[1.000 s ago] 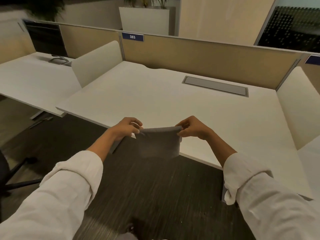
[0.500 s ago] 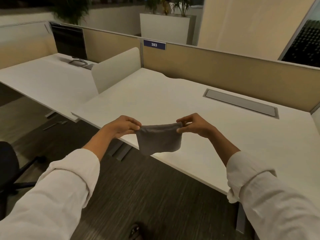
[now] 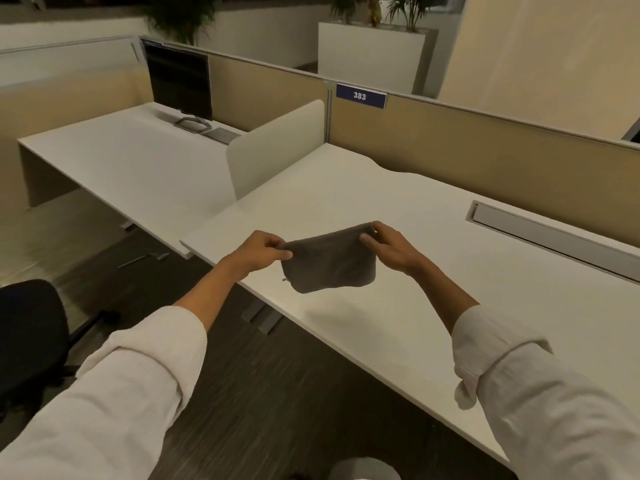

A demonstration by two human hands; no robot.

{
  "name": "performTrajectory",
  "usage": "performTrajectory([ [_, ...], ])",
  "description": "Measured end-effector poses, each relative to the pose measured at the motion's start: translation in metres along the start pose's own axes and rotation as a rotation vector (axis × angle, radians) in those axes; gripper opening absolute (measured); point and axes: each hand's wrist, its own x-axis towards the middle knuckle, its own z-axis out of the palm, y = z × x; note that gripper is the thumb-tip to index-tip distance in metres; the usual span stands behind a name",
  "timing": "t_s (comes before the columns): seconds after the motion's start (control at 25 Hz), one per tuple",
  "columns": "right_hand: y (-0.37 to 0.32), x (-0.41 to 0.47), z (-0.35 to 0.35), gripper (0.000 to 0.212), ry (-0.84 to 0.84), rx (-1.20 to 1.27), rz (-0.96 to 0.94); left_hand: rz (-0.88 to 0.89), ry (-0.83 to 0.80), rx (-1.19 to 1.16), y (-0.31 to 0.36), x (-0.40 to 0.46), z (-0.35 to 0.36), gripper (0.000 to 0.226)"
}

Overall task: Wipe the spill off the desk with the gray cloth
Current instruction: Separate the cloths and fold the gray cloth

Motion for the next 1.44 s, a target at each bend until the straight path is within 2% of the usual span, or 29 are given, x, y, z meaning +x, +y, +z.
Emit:
performTrajectory([
  [0.2,-0.028,0.070,0.048,0.034,0.169,0.130,-0.071,-0.128,0.042,-0.523,-0.042,0.032,-0.013,0.042],
  [0.32,-0.035,0.123,0.075,0.040,0.134,0.133,-0.053,-0.233,0.138,-0.623,-0.062,0.055,-0.018,0.047],
  [0.44,-0.029,0.181,0.101,0.052,-0.030,0.066,0.101,-0.380,0.259,-0.664,-0.085,0.083,-0.021,0.049],
  [0.56,-0.023,0.233,0.119,0.065,-0.359,0.134,0.317,-0.562,0.333,-0.779,-0.115,0.111,-0.026,0.050],
  [0.64,-0.017,0.261,0.130,0.073,-0.488,0.283,0.332,-0.616,0.344,-0.852,-0.133,0.121,-0.029,0.043],
  [0.72,-0.017,0.284,0.143,0.072,-0.552,0.301,0.220,-0.622,0.420,-0.848,-0.149,0.131,-0.032,0.038],
  [0.84,-0.021,0.317,0.172,0.053,-0.446,0.130,-0.090,-0.595,0.591,-0.765,-0.165,0.143,-0.038,0.032],
  [0.92,-0.028,0.337,0.192,0.044,-0.369,0.107,-0.250,-0.567,0.658,-0.680,-0.168,0.155,-0.046,0.030],
  [1.08,-0.028,0.364,0.226,0.037,-0.270,-0.007,-0.325,-0.531,0.828,-0.362,-0.162,0.182,-0.060,0.040],
  [1.2,-0.017,0.362,0.245,0.039,-0.179,-0.253,-0.360,-0.454,0.882,0.104,-0.165,0.188,-0.058,0.053],
  [1.28,-0.010,0.348,0.252,0.049,-0.141,-0.434,-0.474,-0.364,0.784,0.453,-0.172,0.187,-0.047,0.056],
  [1.32,-0.007,0.340,0.254,0.057,-0.171,-0.512,-0.521,-0.328,0.678,0.560,-0.174,0.185,-0.041,0.058],
  [1.44,-0.003,0.329,0.256,0.071,-0.333,-0.674,-0.484,-0.328,0.350,0.693,-0.180,0.182,-0.033,0.081],
])
